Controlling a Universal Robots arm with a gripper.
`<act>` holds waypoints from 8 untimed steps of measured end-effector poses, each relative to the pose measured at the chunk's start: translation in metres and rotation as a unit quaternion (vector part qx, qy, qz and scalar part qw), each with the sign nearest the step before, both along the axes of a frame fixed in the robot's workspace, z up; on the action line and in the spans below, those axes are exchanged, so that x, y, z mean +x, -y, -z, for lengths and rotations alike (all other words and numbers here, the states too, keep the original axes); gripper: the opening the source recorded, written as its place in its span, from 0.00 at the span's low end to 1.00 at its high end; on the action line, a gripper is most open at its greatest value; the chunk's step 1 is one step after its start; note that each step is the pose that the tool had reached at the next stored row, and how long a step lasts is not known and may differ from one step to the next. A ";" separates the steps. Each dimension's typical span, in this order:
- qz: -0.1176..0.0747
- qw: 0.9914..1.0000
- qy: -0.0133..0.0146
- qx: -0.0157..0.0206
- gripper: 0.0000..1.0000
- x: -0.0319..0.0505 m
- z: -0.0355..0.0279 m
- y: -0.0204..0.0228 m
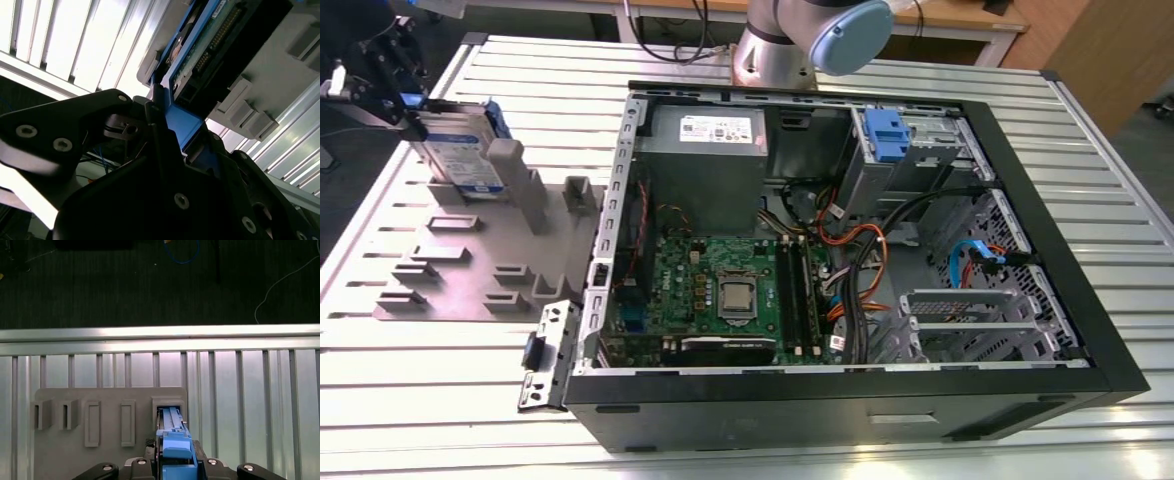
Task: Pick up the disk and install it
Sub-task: 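Pick up the disk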
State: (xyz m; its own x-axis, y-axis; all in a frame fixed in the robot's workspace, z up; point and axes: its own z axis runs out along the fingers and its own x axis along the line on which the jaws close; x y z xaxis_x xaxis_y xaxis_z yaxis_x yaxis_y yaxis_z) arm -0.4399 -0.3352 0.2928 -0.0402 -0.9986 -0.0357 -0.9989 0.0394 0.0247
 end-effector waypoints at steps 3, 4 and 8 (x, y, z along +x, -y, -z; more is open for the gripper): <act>0.000 1.000 0.000 0.000 0.36 0.0000 0.0000 0.0000; 0.000 1.000 0.000 0.000 0.36 0.0000 -0.0003 0.0000; 0.000 1.000 0.000 -0.001 0.36 0.0000 -0.0013 0.0000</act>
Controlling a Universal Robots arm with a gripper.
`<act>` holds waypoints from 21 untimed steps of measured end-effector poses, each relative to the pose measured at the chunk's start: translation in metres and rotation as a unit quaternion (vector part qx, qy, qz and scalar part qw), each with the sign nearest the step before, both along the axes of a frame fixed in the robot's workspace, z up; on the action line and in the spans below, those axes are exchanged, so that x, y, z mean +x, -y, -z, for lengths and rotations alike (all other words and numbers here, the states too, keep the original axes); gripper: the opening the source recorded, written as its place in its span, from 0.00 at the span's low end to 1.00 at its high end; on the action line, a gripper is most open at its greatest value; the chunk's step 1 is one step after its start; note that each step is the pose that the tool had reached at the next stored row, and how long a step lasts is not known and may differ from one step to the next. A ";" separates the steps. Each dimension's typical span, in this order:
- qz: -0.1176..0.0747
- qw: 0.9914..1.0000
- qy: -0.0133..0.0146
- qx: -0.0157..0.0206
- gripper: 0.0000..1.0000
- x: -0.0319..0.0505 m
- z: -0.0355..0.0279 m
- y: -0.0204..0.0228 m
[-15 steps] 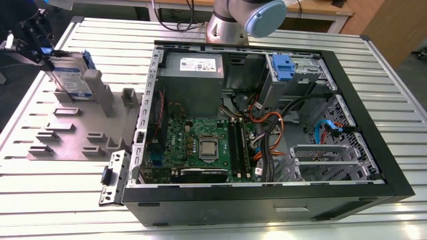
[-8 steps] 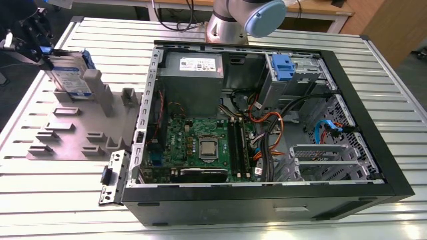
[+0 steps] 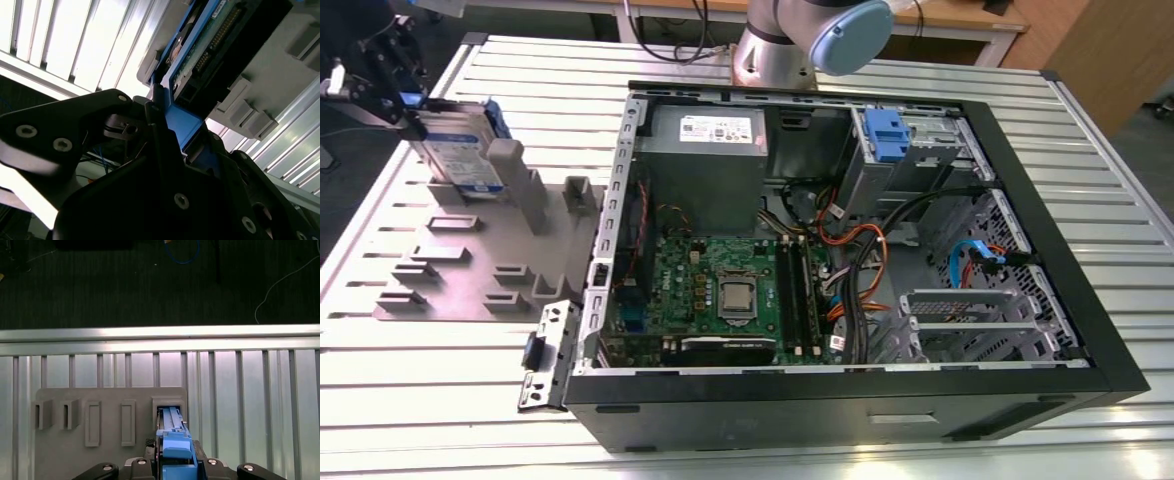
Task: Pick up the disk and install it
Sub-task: 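Pick up the disk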
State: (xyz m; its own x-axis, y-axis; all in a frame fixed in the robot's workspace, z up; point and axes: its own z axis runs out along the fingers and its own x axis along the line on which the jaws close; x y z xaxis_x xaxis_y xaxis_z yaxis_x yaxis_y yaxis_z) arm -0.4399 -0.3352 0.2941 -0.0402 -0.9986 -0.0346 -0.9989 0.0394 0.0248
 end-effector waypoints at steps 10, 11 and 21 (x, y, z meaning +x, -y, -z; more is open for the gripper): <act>0.000 1.000 0.000 0.000 0.36 0.0000 -0.0015 0.0001; 0.000 1.000 0.000 0.000 0.36 0.0000 -0.0019 0.0001; 0.000 1.000 0.000 0.000 0.36 0.0000 -0.0082 0.0001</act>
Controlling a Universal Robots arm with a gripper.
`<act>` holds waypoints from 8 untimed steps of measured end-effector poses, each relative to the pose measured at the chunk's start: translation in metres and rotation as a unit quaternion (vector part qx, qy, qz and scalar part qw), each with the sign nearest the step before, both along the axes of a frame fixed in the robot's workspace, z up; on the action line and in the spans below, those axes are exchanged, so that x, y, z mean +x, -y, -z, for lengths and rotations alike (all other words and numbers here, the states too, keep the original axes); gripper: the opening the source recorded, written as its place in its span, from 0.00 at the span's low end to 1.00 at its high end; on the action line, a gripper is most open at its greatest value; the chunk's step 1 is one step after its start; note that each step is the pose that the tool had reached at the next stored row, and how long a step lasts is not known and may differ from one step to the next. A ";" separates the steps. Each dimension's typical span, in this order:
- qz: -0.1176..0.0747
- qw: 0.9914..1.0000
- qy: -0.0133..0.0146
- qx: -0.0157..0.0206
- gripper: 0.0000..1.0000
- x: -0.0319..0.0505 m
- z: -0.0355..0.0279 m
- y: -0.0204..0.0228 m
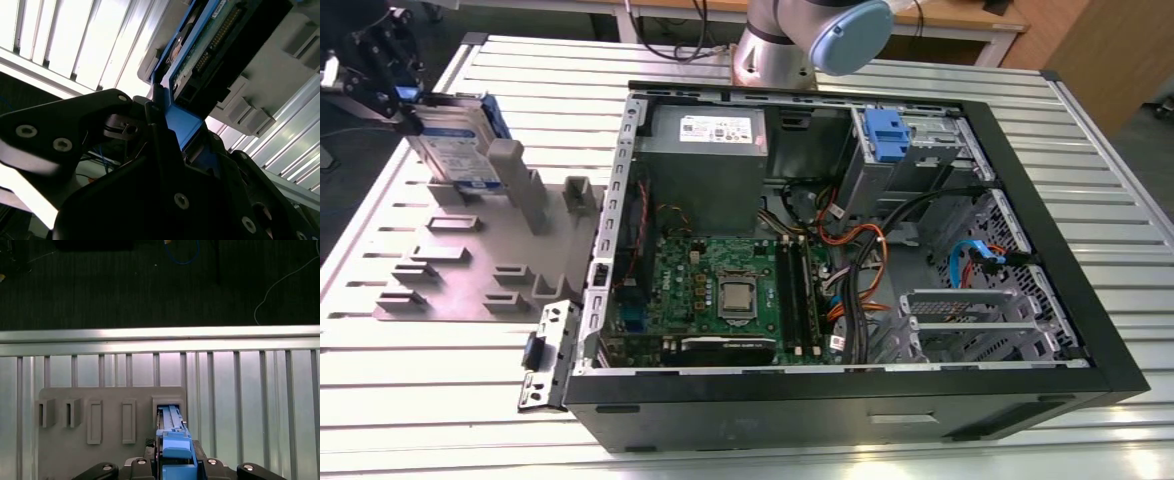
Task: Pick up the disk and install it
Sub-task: 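Pick up the disk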
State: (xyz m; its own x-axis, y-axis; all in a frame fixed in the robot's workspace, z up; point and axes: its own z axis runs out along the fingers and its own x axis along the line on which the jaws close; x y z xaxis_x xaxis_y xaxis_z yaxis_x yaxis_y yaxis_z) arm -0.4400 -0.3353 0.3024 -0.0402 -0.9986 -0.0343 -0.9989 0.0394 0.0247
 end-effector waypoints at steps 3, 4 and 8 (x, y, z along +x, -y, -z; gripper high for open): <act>0.000 1.000 0.000 0.000 0.36 0.0000 -0.0024 0.0000; 0.000 1.000 0.000 0.000 0.36 0.0000 -0.0032 0.0000; 0.000 1.000 0.000 0.000 0.36 0.0000 -0.0049 0.0000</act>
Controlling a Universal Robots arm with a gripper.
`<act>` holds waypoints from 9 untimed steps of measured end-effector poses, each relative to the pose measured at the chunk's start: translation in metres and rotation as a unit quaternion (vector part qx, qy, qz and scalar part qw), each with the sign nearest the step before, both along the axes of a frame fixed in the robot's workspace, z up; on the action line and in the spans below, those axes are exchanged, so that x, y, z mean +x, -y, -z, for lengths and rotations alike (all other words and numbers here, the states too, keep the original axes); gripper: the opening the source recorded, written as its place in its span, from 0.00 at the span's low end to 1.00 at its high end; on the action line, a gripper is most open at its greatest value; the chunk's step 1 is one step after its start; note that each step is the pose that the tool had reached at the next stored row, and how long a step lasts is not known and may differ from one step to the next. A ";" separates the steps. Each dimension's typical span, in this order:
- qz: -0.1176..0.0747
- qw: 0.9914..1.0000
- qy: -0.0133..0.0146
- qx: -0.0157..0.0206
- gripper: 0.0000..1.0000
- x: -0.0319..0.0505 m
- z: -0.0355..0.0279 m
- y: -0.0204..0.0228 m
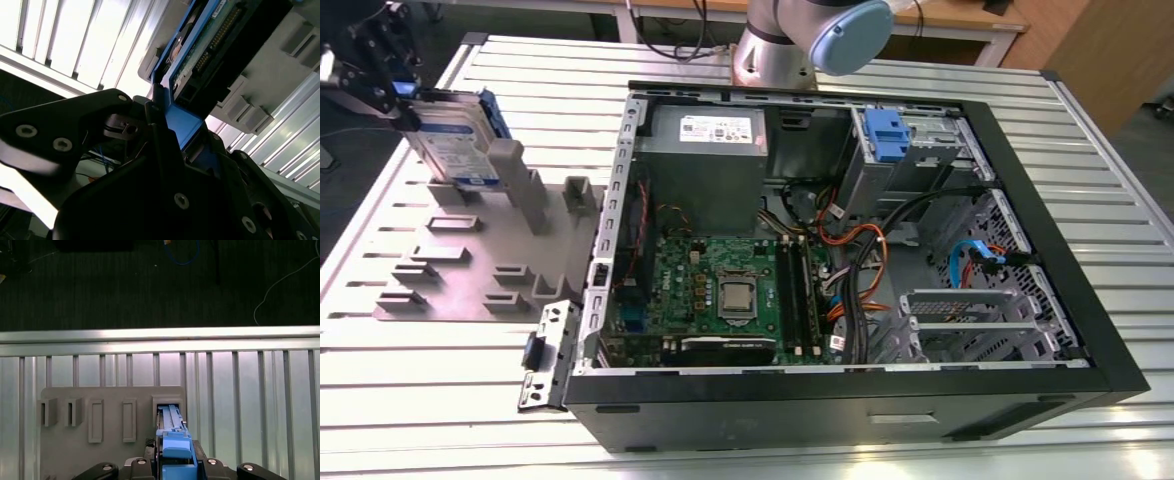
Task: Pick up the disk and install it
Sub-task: 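Pick up the disk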
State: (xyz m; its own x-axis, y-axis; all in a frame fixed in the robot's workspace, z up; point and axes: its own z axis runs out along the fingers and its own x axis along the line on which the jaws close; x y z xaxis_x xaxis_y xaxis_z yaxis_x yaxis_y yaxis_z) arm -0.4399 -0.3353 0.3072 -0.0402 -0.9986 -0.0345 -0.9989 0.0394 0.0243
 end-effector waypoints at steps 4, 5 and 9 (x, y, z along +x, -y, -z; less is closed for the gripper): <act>0.000 1.000 0.000 0.000 0.36 0.0000 -0.0004 0.0000; 0.000 1.000 0.000 0.000 0.36 0.0000 -0.0007 0.0000; 0.000 1.000 0.000 0.000 0.36 0.0000 -0.0015 0.0000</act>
State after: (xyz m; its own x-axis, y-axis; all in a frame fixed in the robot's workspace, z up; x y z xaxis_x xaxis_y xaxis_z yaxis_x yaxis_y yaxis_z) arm -0.4400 -0.3353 0.3088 -0.0402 -0.9986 -0.0337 -0.9989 0.0394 0.0247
